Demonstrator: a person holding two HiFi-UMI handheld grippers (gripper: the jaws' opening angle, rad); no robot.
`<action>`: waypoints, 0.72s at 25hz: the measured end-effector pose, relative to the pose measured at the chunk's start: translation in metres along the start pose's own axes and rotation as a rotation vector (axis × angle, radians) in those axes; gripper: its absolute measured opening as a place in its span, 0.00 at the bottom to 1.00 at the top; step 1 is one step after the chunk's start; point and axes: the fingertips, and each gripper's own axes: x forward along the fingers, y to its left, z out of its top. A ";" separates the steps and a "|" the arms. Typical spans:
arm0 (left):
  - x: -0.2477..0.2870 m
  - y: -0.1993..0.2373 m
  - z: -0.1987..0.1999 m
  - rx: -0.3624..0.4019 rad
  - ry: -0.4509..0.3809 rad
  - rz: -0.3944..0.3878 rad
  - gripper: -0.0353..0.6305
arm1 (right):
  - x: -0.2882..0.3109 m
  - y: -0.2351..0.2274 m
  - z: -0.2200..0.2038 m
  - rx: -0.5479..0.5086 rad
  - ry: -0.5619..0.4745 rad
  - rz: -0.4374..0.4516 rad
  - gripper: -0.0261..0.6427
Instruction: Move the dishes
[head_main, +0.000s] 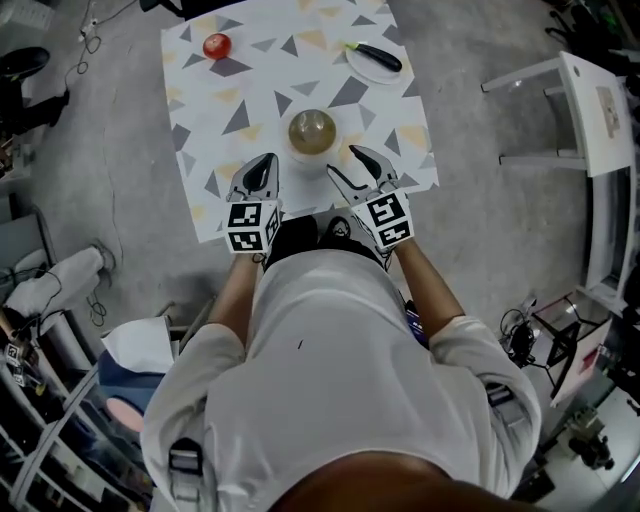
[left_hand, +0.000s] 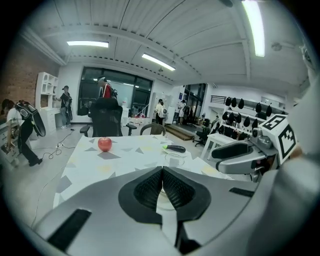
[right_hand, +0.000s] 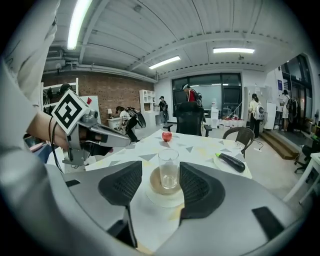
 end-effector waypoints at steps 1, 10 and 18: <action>0.007 0.006 0.001 0.006 0.007 -0.015 0.08 | 0.006 -0.001 0.001 -0.002 0.010 -0.002 0.39; 0.046 0.026 -0.011 0.032 0.114 -0.113 0.08 | 0.038 -0.005 -0.006 -0.034 0.097 0.033 0.47; 0.058 0.029 -0.026 -0.068 0.146 -0.006 0.08 | 0.064 -0.023 -0.018 -0.078 0.135 0.167 0.50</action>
